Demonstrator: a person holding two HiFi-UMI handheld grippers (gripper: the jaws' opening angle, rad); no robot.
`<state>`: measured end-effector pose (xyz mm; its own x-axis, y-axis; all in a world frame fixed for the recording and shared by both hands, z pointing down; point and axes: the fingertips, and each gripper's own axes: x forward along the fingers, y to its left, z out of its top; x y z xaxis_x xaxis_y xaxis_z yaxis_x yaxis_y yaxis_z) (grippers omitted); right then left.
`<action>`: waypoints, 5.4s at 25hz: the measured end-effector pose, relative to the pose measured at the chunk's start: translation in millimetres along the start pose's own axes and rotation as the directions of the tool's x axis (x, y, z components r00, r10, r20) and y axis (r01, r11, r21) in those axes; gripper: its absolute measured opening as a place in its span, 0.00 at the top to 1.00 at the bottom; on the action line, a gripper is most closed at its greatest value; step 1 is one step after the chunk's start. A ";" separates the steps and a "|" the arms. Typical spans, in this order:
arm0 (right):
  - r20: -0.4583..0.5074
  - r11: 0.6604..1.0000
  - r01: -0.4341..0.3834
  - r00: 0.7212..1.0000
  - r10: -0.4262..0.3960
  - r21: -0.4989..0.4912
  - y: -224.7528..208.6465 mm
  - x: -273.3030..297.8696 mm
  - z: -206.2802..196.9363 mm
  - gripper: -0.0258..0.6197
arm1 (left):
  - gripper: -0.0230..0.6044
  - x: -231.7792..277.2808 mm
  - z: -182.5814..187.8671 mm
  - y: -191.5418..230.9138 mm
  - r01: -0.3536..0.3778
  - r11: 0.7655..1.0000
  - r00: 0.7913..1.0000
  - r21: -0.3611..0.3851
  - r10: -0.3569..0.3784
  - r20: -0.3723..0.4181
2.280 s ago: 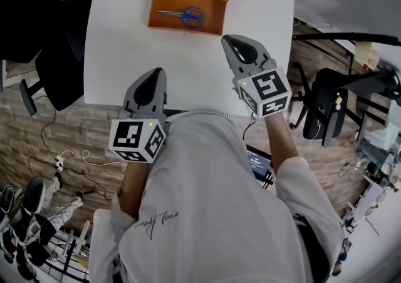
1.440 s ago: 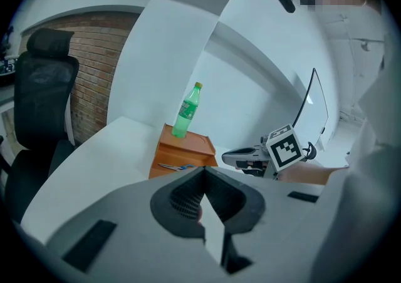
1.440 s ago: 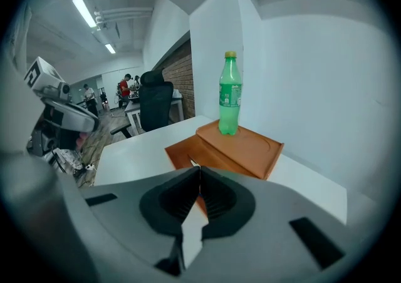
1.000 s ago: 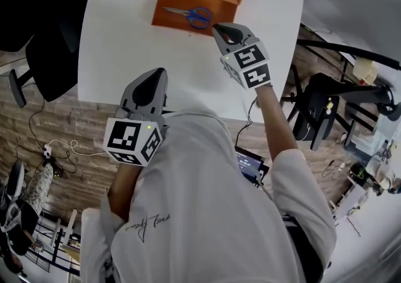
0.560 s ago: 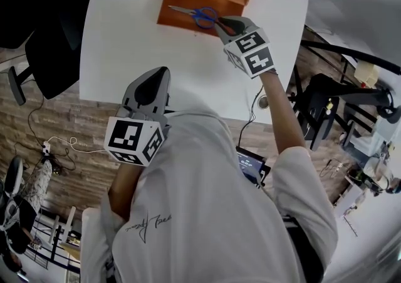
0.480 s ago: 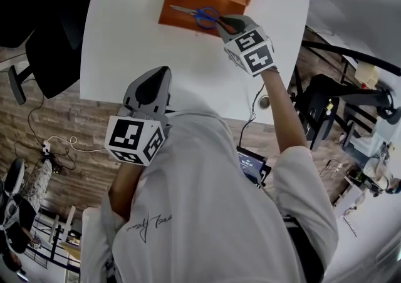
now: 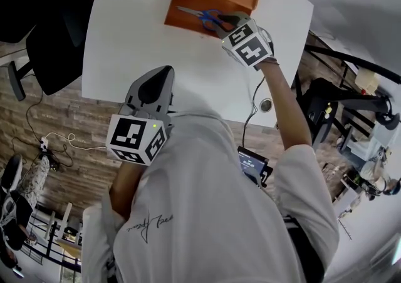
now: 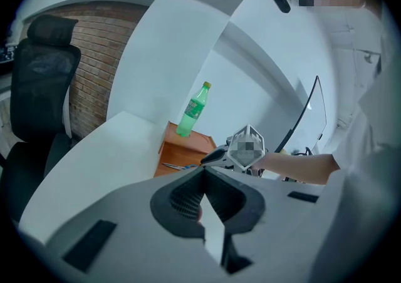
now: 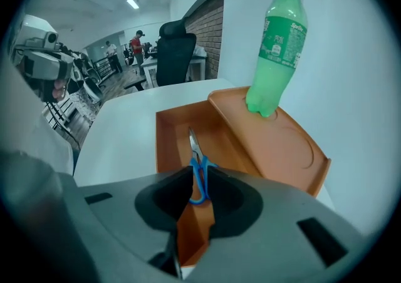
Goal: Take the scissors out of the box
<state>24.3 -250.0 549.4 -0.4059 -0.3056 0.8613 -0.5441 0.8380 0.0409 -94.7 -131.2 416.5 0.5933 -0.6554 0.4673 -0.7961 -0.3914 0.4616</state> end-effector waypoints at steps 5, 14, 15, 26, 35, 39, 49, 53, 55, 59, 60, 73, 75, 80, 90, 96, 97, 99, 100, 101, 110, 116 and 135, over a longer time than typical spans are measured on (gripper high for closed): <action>-0.080 0.998 -0.030 0.997 0.026 -0.060 -2.0 15.6 -7.2 0.81 | 0.95 -0.5 0.9 5.9 -0.014 1.000 1.000 -0.012 0.014 0.005; -0.138 0.992 -0.066 0.989 0.051 -0.109 -3.0 29.7 -12.3 0.79 | 0.95 -0.1 1.5 14.8 -0.028 0.999 1.000 -0.036 0.028 0.009; -0.148 0.991 -0.072 0.987 0.055 -0.114 -2.7 31.0 -13.2 0.79 | 0.95 0.4 2.0 15.4 -0.027 0.999 1.000 -0.037 0.027 0.010; -0.221 0.982 -0.118 0.972 0.083 -0.150 3.3 46.1 -18.6 0.76 | 0.95 2.3 2.9 29.0 -0.033 0.998 0.999 -0.059 0.033 0.007; -0.259 0.975 -0.134 0.962 0.085 -0.178 5.8 52.9 -15.9 0.74 | 0.95 1.5 4.6 38.3 -0.035 0.996 0.999 -0.078 0.036 0.010; -0.268 0.970 -0.150 0.959 0.095 -0.193 7.2 53.8 -15.7 0.74 | 0.95 2.9 2.5 40.3 -0.031 0.996 0.999 -0.089 0.032 0.006; -0.261 0.971 -0.138 0.962 0.084 -0.195 9.3 53.4 -17.5 0.80 | 0.95 7.2 -2.4 39.8 -0.028 0.994 1.000 -0.104 0.028 0.000; -0.251 0.978 -0.121 0.965 0.077 -0.167 10.3 54.5 -14.8 0.81 | 0.95 5.2 -0.7 39.1 -0.028 0.995 1.000 -0.100 0.028 0.003; -0.247 0.980 -0.117 0.966 0.076 -0.158 10.2 53.9 -14.6 0.81 | 0.95 3.5 0.3 37.8 -0.029 0.995 1.000 -0.097 0.029 0.006; -0.239 0.987 -0.112 0.967 0.082 -0.118 8.0 51.7 -17.0 0.81 | 0.95 1.6 1.7 34.8 -0.035 0.995 0.999 -0.098 0.036 0.014; -0.240 0.988 -0.112 0.967 0.083 -0.111 8.1 51.5 -16.9 0.81 | 0.95 0.8 2.5 35.5 -0.039 0.994 0.999 -0.102 0.041 0.018; -0.205 0.988 -0.092 0.976 0.065 -0.124 7.2 37.9 -7.4 0.81 | 0.95 -10.2 5.5 36.1 -0.058 0.993 0.997 -0.103 0.063 0.042; -0.194 0.990 -0.086 0.979 0.062 -0.116 7.0 35.7 -6.6 0.81 | 0.95 -10.3 5.4 33.8 -0.055 0.993 0.997 -0.100 0.060 0.044; -0.174 0.989 -0.073 0.983 0.050 -0.128 4.6 29.3 -7.7 0.81 | 0.95 -10.3 4.6 26.5 -0.053 0.994 0.997 -0.091 0.058 0.048; -0.130 0.995 -0.050 0.991 0.039 -0.086 4.3 20.0 -4.8 0.81 | 0.95 -16.7 4.5 21.1 -0.055 0.995 0.996 -0.077 0.060 0.059; -0.109 0.996 -0.046 0.993 0.037 -0.082 7.6 14.8 0.3 0.81 | 0.95 -20.4 5.6 18.4 -0.052 0.996 0.996 -0.073 0.057 0.069; -0.105 0.996 -0.046 0.994 0.037 -0.079 8.1 13.8 1.1 0.81 | 0.95 -20.8 5.7 17.6 -0.051 0.996 0.996 -0.072 0.056 0.071; -0.097 0.995 -0.044 0.995 0.036 -0.084 8.4 12.2 3.0 0.81 | 0.95 -21.9 5.8 16.0 -0.050 0.996 0.996 -0.068 0.055 0.073; -0.092 0.995 -0.042 0.995 0.034 -0.085 8.1 11.3 3.6 0.81 | 0.95 -22.3 5.5 15.2 -0.051 0.997 0.996 -0.065 0.056 0.074; -0.087 0.996 -0.039 0.996 0.032 -0.081 7.8 10.0 3.9 0.81 | 0.95 -22.6 5.1 14.3 -0.053 0.997 0.996 -0.063 0.057 0.074; -0.053 0.998 -0.021 0.998 0.019 -0.053 5.7 -0.7 2.4 0.81 | 0.95 -26.9 6.1 10.6 -0.073 0.996 0.993 -0.044 0.077 0.085; -0.023 0.999 -0.008 1.000 0.007 -0.045 7.5 -8.0 4.4 0.81 | 0.95 -34.8 9.1 15.0 -0.101 0.995 0.990 -0.025 0.103 0.099; 0.076 1.000 0.016 0.997 -0.017 0.018 13.6 -34.7 7.1 0.81 | 0.95 -32.7 6.8 -11.3 -0.073 0.997 0.992 0.019 0.070 0.110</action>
<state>25.7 -231.2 516.5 -0.4510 -0.3532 0.8197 -0.5638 0.8247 0.0451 -105.9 -109.7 390.9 0.5193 -0.7481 0.4132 -0.8392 -0.3550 0.4119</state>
